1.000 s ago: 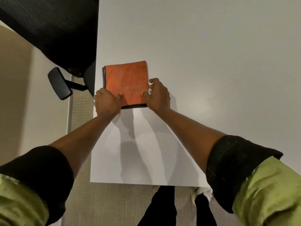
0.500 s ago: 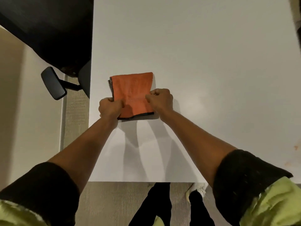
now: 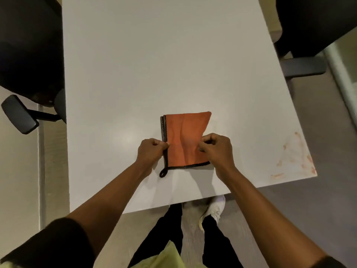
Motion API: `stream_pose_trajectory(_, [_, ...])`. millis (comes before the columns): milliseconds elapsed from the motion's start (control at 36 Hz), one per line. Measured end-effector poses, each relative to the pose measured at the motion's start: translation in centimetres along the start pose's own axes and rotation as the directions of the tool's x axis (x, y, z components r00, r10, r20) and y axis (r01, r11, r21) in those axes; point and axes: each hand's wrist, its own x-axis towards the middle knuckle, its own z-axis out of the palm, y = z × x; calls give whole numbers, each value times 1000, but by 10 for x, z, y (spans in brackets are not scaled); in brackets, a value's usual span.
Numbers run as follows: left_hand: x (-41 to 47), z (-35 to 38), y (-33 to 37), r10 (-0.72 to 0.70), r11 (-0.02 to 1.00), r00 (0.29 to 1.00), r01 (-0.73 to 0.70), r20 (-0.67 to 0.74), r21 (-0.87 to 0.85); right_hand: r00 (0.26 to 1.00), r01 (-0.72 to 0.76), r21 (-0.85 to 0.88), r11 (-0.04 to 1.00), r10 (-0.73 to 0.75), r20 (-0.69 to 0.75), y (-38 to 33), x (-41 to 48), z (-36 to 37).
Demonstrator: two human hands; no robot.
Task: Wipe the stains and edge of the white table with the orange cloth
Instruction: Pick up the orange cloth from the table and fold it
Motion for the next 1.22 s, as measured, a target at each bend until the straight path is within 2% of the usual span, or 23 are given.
stream_pose_trajectory(56, [-10, 27, -2, 65, 989, 993, -52, -96, 139, 998, -48, -3, 999, 47, -52, 16, -5, -20])
stream_pose_trajectory(139, [-24, 61, 1, 177, 931, 972, -114, -154, 346, 982, -164, 69, 984, 169, -79, 39, -9, -44])
stream_pose_trajectory(278, [-37, 95, 9, 142, 886, 979, -59, -148, 459, 956, -267, 207, 941, 286, -67, 65, -2, -63])
stream_pose_trajectory(361, [-40, 102, 13, 28, 918, 992, 23, -121, 395, 955, -257, 235, 938, 283, -84, 72, 4, -69])
stream_pose_trajectory(444, [-45, 104, 19, -92, 968, 994, 103, -59, 228, 974, -182, 158, 971, 201, -109, 73, 8, -75])
stream_pose_trajectory(528, [-54, 102, 26, -142, 986, 989, 144, -37, 86, 982, -111, 136, 984, 130, -138, 74, 7, -88])
stream_pose_trajectory(722, [-62, 95, 23, -76, 983, 997, 79, 27, -166, 991, -68, 223, 972, 92, -97, 80, -3, -130])
stream_pose_trajectory(917, [-76, 114, 22, 81, 978, 995, -68, 58, -199, 995, 9, 211, 978, 12, -98, 90, -9, -162])
stream_pose_trajectory(1028, [-88, 124, 30, 87, 965, 993, -65, 74, -255, 997, -22, 293, 956, 43, -68, 96, -11, -181])
stream_pose_trajectory(1139, [-96, 131, 37, 62, 960, 983, -11, 175, -278, 998, -68, 363, 929, 69, 12, 102, -12, -198])
stream_pose_trajectory(1222, [-99, 132, 43, 56, 965, 970, 8, 237, -261, 998, -55, 365, 929, 53, 15, 105, -12, -213])
